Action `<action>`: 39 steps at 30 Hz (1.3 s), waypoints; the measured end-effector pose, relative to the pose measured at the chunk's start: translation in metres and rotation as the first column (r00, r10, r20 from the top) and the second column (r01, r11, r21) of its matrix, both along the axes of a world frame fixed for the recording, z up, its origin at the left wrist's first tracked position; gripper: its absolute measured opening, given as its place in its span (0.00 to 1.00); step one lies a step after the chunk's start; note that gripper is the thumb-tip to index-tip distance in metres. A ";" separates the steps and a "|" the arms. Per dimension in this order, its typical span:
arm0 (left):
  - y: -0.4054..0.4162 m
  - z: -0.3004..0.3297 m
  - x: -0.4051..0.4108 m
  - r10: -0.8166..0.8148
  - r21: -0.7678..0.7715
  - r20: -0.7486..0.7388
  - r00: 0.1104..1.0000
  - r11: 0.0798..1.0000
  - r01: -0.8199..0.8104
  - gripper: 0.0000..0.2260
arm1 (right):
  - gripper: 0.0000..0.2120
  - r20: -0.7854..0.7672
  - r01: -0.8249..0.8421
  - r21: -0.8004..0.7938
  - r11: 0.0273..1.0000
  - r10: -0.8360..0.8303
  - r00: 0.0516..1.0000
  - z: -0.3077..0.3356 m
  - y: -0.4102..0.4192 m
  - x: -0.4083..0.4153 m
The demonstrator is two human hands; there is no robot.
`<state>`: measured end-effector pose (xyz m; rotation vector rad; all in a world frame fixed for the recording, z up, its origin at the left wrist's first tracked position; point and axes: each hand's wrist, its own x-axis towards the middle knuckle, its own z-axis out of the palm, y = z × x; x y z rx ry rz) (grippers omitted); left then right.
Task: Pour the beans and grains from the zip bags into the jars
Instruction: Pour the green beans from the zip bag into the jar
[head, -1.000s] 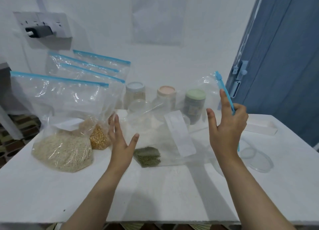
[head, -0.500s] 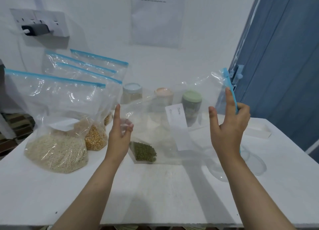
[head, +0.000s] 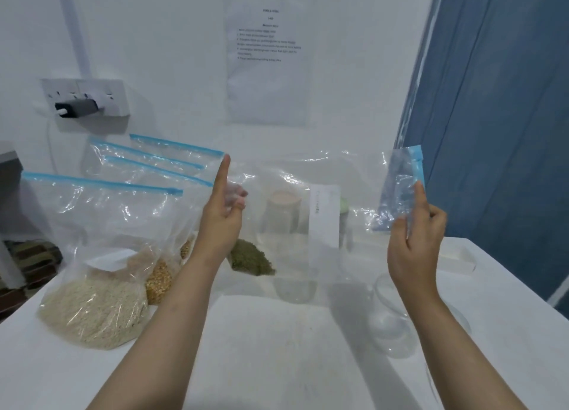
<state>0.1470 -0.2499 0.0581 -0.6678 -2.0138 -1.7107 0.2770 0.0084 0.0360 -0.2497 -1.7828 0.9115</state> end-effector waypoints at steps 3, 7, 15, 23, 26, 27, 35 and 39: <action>0.008 0.010 0.000 -0.003 -0.001 -0.032 0.999 1.000 0.003 0.34 | 0.27 0.032 -0.060 -0.048 0.997 0.061 0.998 0.003 0.009 0.006; 0.015 0.018 0.001 -0.004 -0.026 -0.033 0.999 1.000 0.003 0.34 | 0.27 0.083 -0.141 -0.091 0.986 0.149 0.985 0.009 0.023 0.014; 0.024 0.031 0.006 -0.037 -0.094 -0.036 0.999 0.995 0.034 0.33 | 0.29 0.108 -0.141 -0.179 0.974 0.162 0.981 -0.002 0.037 0.018; 0.022 0.041 0.007 -0.088 -0.191 -0.064 0.994 0.979 0.074 0.33 | 0.30 0.152 -0.118 -0.178 0.977 0.145 0.978 -0.014 0.046 0.022; 0.025 0.043 0.007 -0.107 -0.197 -0.069 0.992 0.976 0.091 0.32 | 0.31 0.160 -0.104 -0.168 0.980 0.131 0.978 -0.016 0.048 0.024; 0.027 0.044 0.006 -0.109 -0.199 -0.071 0.991 0.975 0.093 0.32 | 0.31 0.159 -0.097 -0.172 0.980 0.124 0.979 -0.018 0.048 0.024; 0.042 0.063 0.007 -0.144 -0.263 -0.120 0.982 0.959 0.109 0.32 | 0.30 0.170 -0.012 -0.191 0.982 0.045 0.984 -0.026 0.051 0.026; 0.049 0.073 0.009 -0.176 -0.290 -0.147 0.973 0.949 0.128 0.33 | 0.32 0.222 0.031 -0.160 0.987 0.005 0.975 -0.030 0.055 0.026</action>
